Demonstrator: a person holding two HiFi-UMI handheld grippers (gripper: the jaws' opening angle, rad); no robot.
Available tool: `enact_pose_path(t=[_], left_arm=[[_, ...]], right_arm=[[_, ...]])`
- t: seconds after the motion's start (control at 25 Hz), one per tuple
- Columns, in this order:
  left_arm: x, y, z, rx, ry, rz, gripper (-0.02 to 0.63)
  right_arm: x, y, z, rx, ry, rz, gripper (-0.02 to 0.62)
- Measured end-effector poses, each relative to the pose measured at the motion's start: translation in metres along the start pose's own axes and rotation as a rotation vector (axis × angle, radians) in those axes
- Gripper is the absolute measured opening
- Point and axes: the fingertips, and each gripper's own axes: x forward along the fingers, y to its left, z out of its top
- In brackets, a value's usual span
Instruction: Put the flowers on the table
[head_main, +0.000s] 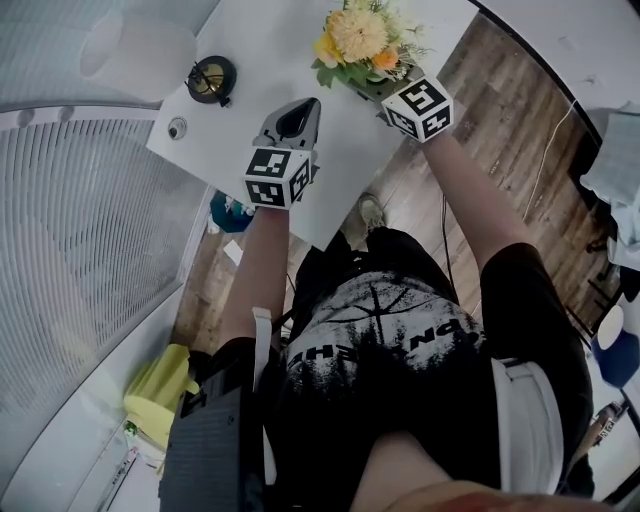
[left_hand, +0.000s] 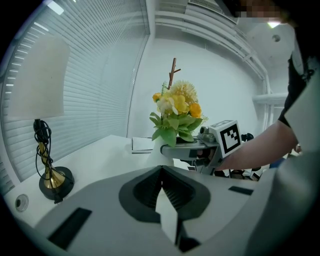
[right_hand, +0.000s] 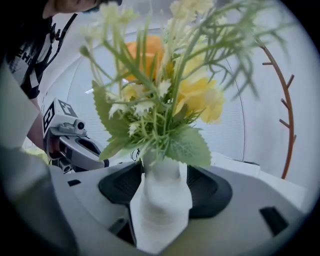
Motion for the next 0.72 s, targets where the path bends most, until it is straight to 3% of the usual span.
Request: enact_pose_path(t=[0.36, 0.72], left_arm=[[-0.008, -0.023, 0.018, 0.064, -0.033, 0.018, 0.011], [-0.027, -0.026, 0.039, -0.018, -0.118, 0.052, 0.011]], right_arm=[[-0.031, 0.012, -0.001, -0.015, 0.046, 0.012, 0.27], [-0.059, 0.021, 0.005, -0.003, 0.086, 0.014, 0.266]])
